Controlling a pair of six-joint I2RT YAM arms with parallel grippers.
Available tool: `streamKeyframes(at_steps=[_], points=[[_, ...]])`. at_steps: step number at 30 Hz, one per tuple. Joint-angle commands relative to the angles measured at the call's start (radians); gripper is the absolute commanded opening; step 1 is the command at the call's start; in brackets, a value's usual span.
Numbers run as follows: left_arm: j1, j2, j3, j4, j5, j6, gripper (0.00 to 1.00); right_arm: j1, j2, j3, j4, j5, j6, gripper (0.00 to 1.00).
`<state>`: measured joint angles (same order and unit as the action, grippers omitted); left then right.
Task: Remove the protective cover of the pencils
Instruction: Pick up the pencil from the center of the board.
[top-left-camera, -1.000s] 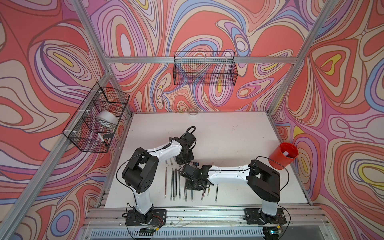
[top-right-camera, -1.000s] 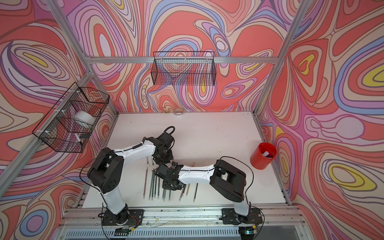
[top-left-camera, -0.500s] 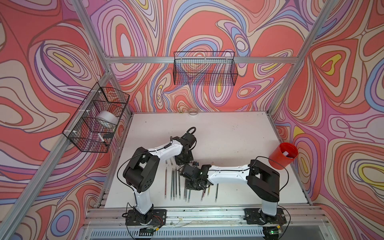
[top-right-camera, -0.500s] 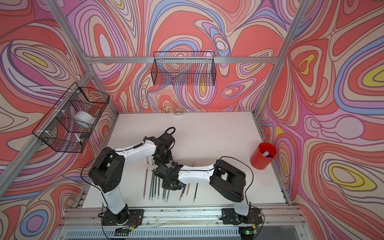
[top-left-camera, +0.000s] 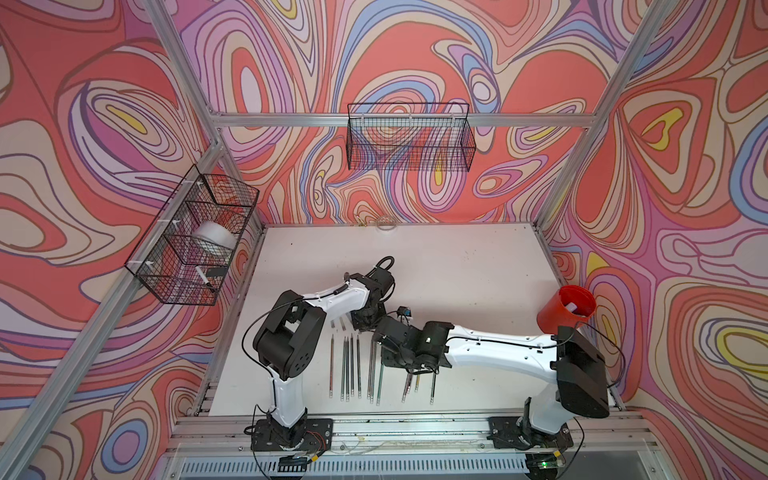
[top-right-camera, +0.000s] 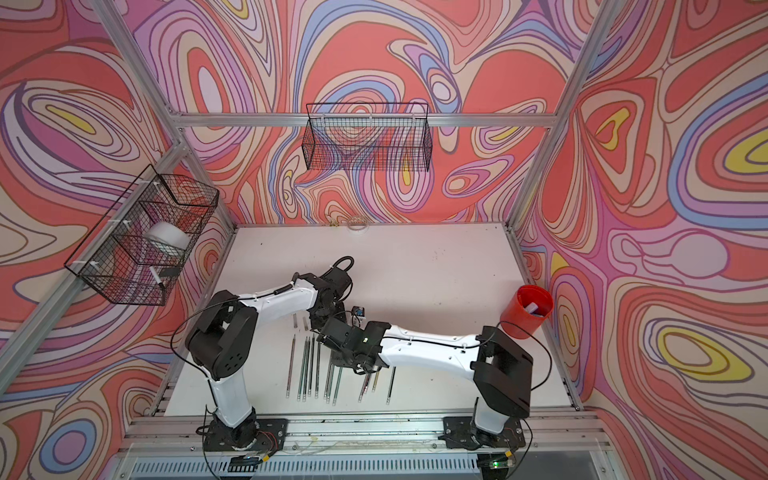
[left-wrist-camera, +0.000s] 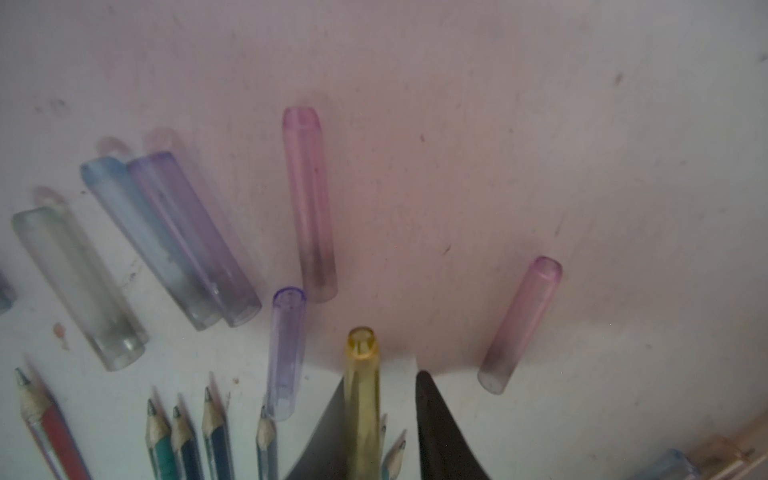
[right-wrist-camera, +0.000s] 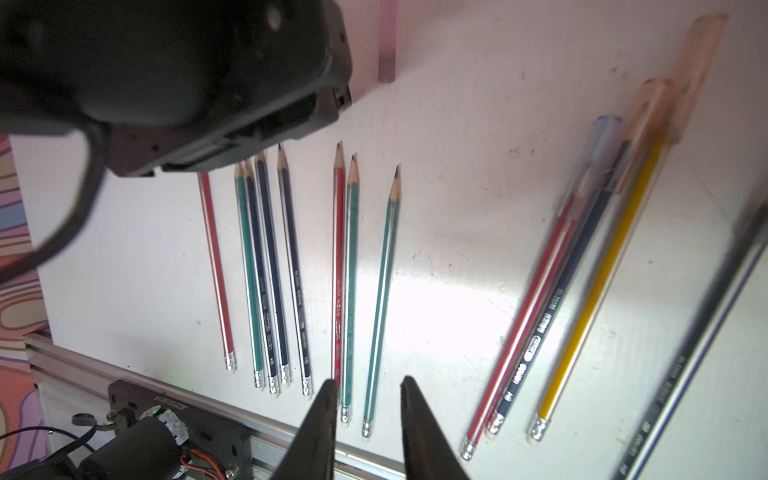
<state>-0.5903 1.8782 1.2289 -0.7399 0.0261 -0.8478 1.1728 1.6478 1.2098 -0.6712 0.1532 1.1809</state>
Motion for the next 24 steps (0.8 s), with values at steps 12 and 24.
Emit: streamKeyframes(at_steps=[12,24], points=[[-0.005,0.012,-0.007,0.058,0.086,0.003,0.45,-0.04,-0.053,-0.163,0.241,0.007,0.004,0.26],[0.013,-0.036,-0.039,0.112,0.154,-0.022,0.59,-0.098,0.008,-0.135,0.501,0.051,-0.029,0.27]])
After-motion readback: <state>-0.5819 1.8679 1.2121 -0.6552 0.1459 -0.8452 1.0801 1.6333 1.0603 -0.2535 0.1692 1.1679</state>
